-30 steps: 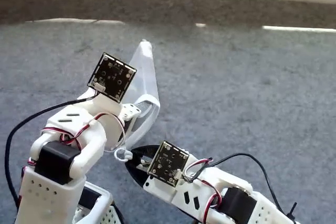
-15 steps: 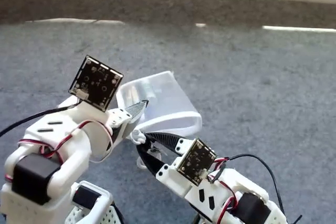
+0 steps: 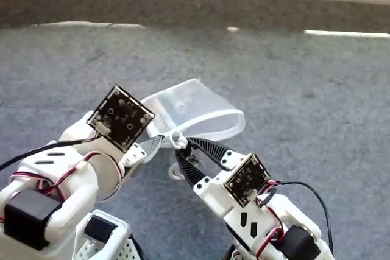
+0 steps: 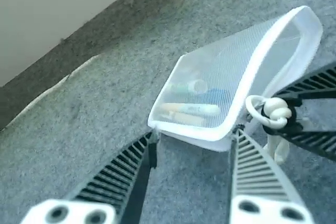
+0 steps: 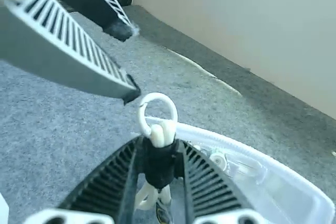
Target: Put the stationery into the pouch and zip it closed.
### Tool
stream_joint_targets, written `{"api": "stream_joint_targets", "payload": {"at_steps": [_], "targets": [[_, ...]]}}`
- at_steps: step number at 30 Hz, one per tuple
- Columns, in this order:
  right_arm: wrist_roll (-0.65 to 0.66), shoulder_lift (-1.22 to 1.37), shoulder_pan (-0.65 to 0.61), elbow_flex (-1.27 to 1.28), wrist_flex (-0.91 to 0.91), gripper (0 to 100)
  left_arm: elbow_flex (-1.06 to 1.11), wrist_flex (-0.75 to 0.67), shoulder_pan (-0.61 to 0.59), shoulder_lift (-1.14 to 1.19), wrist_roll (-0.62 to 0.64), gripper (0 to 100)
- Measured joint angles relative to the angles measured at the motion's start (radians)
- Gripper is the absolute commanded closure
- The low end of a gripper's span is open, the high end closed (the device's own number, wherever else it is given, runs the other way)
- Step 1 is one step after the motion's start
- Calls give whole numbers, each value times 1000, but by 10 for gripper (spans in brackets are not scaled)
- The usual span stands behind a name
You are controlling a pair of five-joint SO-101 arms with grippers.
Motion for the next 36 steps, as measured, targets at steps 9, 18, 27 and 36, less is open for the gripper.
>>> {"api": "stream_joint_targets", "payload": {"at_steps": [9, 18, 27, 36], "targets": [[0, 0, 32, 0, -32, 994, 0, 25, 3, -29, -25, 783], [0, 3, 75, 0, -75, 994, 69, 44, 3, -221, -26, 782], [-43, 5, 78, 0, -75, 994, 368, -167, 11, -224, -26, 782], [-43, 2, 78, 0, -64, 994, 508, -344, 127, -224, -26, 782]]}}
